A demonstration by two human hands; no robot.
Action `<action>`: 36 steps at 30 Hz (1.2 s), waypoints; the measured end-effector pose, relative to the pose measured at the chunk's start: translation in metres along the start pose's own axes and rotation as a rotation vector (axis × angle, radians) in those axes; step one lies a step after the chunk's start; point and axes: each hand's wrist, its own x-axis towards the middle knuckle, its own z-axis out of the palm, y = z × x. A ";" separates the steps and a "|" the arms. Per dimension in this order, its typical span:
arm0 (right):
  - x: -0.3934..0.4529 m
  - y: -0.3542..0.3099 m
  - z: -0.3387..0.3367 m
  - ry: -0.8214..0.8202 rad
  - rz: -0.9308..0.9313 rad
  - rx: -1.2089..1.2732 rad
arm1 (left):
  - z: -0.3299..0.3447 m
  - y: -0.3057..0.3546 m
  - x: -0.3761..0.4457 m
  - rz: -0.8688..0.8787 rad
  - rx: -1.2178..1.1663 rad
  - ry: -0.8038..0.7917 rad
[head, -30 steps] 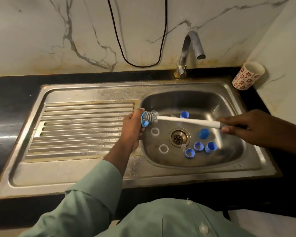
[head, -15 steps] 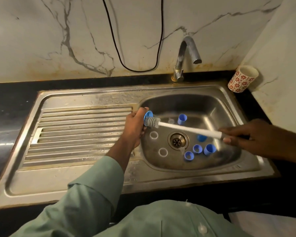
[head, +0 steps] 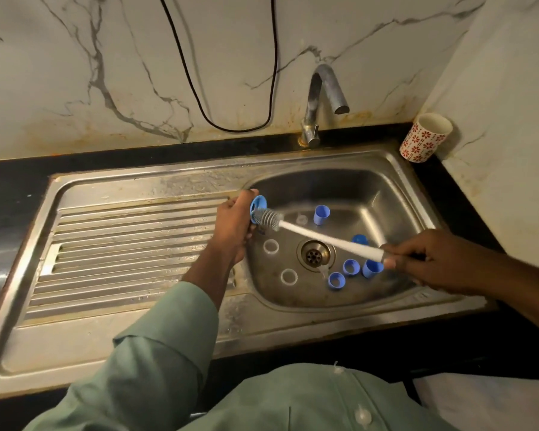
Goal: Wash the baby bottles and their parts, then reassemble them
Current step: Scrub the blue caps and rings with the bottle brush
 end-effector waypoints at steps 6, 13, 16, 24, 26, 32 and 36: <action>0.001 0.002 0.016 0.068 0.172 0.352 | 0.001 0.003 0.002 0.061 -0.042 -0.036; 0.002 -0.004 0.022 -0.068 0.161 0.327 | -0.002 -0.002 0.010 0.042 0.040 -0.021; 0.003 -0.002 0.003 -0.118 0.231 0.197 | -0.003 -0.010 0.011 -0.004 0.074 -0.041; 0.014 -0.007 -0.003 0.010 -0.038 -0.140 | -0.003 -0.016 0.013 -0.048 0.008 -0.036; 0.016 -0.004 -0.013 0.082 0.010 -0.197 | -0.003 -0.016 0.012 -0.052 0.006 -0.061; 0.018 -0.007 -0.016 0.267 -0.247 -0.758 | -0.003 -0.011 0.015 -0.108 0.109 -0.096; 0.015 -0.009 -0.017 0.274 -0.071 -0.565 | -0.002 -0.005 0.016 -0.027 0.048 -0.078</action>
